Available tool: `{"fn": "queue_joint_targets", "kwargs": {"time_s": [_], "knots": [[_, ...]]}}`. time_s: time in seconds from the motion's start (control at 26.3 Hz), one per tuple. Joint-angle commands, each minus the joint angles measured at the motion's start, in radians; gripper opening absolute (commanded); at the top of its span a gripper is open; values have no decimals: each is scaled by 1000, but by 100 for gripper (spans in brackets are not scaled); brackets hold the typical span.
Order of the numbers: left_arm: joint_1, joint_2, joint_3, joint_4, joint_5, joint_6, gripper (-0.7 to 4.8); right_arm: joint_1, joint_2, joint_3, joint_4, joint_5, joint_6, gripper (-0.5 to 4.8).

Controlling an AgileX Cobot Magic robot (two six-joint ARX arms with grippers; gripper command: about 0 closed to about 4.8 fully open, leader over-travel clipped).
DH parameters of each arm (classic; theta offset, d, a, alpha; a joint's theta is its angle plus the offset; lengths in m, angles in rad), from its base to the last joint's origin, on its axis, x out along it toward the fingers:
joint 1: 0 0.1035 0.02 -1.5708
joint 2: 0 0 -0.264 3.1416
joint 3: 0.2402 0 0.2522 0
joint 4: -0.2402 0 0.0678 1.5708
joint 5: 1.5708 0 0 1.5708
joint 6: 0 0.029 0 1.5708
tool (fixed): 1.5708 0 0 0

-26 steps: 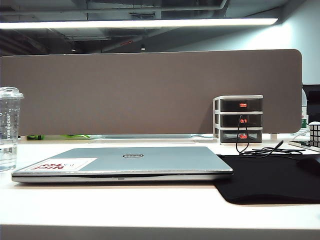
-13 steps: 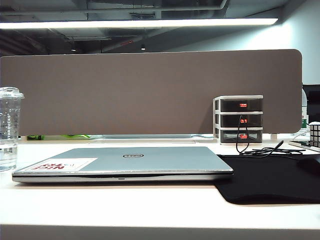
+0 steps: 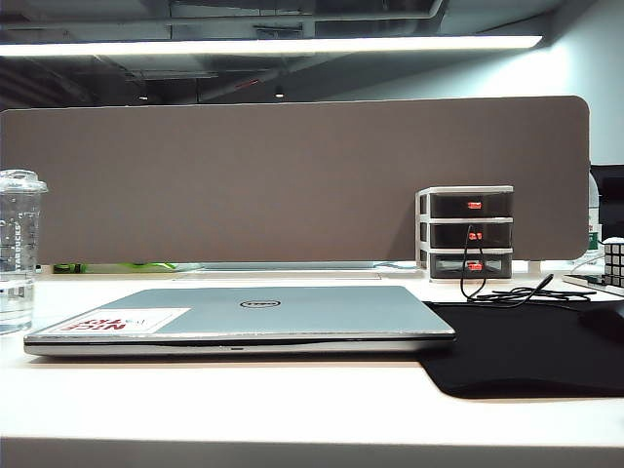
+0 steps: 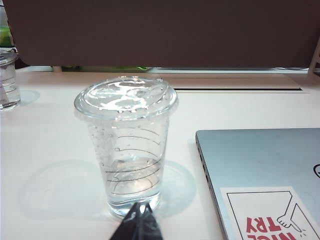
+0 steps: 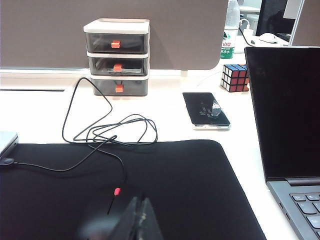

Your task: Pick up the coffee cup and place it on the left side of the laptop.

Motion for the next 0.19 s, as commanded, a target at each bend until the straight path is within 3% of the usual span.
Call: {"fn": "queue_joint_targets", "kwargs": {"time_s": [0.04,0.19], "knots": [[0,2,0,10,-2,-3,-5,0,-2,-6,10,4,0,-1],[0,2,0,10,-2,-3,-5,0,-2,-6,10,4,0,-1]]}}
